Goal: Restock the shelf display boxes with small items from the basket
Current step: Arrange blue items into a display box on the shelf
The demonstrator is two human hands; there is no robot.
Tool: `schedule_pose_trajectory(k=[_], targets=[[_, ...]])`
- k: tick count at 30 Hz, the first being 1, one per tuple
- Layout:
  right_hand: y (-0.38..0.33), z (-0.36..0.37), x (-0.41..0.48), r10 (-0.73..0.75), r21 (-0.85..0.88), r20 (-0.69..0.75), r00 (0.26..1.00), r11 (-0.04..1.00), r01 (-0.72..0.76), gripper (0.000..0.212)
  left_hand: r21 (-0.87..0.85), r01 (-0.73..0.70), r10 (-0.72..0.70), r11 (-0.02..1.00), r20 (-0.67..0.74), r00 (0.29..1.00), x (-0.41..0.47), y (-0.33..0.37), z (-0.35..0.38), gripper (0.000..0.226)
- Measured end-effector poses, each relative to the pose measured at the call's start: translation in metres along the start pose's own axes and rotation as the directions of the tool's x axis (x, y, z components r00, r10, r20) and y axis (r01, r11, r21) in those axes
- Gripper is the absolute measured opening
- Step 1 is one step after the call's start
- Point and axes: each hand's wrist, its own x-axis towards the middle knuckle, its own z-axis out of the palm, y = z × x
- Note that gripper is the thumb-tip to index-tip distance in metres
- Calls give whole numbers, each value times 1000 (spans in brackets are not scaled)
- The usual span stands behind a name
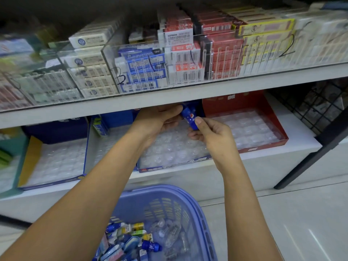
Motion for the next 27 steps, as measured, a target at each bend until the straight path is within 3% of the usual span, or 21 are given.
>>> schedule_pose_trajectory(k=[3, 5, 7, 8, 10, 11, 14, 18, 27], targets=[[2, -2, 1, 12, -46, 3, 1000, 999, -12, 14, 54, -19, 20, 998, -11, 1000, 4, 3, 1, 16], [5, -2, 4, -55, -379, -31, 998, 925, 39, 17, 122, -41, 51, 992, -77, 996, 10, 3, 3, 22], [10, 4, 5, -92, -740, 22, 995, 668, 78, 28, 307, -59, 110, 950, -150, 983, 19, 2, 5, 32], [12, 8, 5, -65, -839, 67, 996, 536, 92, 33, 444, -67, 158, 894, -171, 972, 25, 0, 6, 35], [19, 18, 2, 22, -926, 139, 990, 357, 122, 37, 626, -73, 215, 777, -154, 964, 34, -4, 7, 42], [22, 20, 1, 48, -940, 152, 987, 315, 129, 37, 665, -80, 207, 742, -115, 971, 39, -7, 8, 43], [24, 20, 2, 61, -950, 158, 985, 281, 135, 32, 739, -134, 179, 661, 18, 984, 45, -16, 7, 33], [21, 15, 6, 88, -958, 176, 980, 243, 151, 27, 780, -169, 219, 603, 42, 975, 51, -22, 4, 31], [23, 12, 8, 102, -942, 165, 981, 312, 126, 34, 857, -198, 186, 476, 122, 975, 60, -24, 0, 33]])
